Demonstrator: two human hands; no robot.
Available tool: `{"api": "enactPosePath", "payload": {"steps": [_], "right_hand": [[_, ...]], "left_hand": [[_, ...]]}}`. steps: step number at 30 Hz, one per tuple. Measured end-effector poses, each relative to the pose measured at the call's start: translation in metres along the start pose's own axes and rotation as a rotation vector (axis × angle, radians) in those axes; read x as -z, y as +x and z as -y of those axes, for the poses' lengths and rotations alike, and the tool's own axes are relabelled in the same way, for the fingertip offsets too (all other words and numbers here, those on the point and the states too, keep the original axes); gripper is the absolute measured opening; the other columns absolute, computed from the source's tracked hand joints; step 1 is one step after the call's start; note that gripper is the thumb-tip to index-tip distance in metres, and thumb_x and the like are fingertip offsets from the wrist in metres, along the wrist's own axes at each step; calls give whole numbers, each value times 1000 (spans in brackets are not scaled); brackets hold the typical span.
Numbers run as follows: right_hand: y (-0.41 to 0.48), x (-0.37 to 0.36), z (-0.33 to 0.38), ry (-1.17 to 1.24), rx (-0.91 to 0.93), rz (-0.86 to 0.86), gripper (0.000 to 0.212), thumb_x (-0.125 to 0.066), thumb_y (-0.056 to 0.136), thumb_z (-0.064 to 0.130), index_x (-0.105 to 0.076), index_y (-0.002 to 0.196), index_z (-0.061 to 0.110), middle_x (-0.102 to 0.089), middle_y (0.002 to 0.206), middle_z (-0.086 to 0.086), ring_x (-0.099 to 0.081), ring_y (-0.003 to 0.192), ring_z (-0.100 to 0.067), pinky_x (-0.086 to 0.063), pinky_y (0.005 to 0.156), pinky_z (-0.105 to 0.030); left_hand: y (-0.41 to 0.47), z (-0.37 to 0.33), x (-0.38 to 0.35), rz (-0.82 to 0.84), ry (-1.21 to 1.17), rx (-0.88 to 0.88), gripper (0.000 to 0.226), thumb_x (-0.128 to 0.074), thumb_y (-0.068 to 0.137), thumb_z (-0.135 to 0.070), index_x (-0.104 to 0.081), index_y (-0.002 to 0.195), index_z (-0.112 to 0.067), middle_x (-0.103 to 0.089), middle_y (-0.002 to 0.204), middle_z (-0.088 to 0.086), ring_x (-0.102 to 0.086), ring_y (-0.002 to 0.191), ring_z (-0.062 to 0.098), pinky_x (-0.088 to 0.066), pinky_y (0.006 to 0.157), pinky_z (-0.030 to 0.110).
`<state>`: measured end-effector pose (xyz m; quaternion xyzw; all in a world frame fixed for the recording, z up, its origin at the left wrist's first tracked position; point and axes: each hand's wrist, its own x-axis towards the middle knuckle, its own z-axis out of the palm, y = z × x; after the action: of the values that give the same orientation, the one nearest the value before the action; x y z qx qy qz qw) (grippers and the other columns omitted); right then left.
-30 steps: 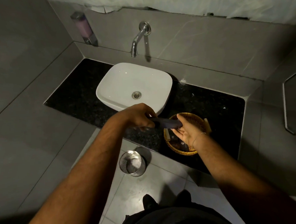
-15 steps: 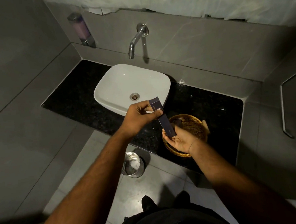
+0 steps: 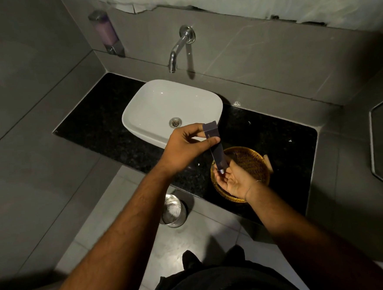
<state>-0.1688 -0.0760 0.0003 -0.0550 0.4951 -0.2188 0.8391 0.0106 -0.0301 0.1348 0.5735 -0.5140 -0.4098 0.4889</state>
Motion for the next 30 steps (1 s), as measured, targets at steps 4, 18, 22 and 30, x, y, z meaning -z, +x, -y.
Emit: {"api": "enactPosePath", "payload": {"steps": [4, 18, 22, 30], "right_hand": [[3, 1, 2, 27, 18, 22, 57, -61, 100, 47, -63, 136, 3, -65, 127, -15, -67, 98, -19, -62, 62, -28], [-3, -1, 6, 72, 24, 69, 43, -77, 82, 33, -66, 114, 6, -64, 92, -12, -63, 66, -13, -56, 53, -19], [-2, 4, 7, -6, -20, 95, 27, -58, 102, 34, -63, 105, 8, -61, 77, -6, -54, 54, -7, -44, 42, -13], [5, 15, 7, -116, 5, 52, 25, -55, 105, 36, -58, 95, 14, -52, 61, 3, -45, 38, -3, -33, 31, -13]], "left_hand": [[1, -6, -1, -53, 26, -8, 24, -83, 93, -5, -81, 117, 0, -83, 105, 7, -81, 99, 27, -68, 91, 41], [-1, -15, -3, -140, 127, -30, 30, -85, 94, -25, -79, 121, -14, -79, 112, 8, -81, 81, 35, -68, 73, 57], [-1, -6, 2, -252, 97, 16, 26, -84, 95, -22, -79, 117, -8, -78, 106, 14, -79, 86, 36, -66, 72, 40], [-14, 16, 17, -382, -57, 123, 26, -80, 98, -24, -76, 118, -8, -82, 104, 9, -83, 82, 29, -66, 70, 30]]}}
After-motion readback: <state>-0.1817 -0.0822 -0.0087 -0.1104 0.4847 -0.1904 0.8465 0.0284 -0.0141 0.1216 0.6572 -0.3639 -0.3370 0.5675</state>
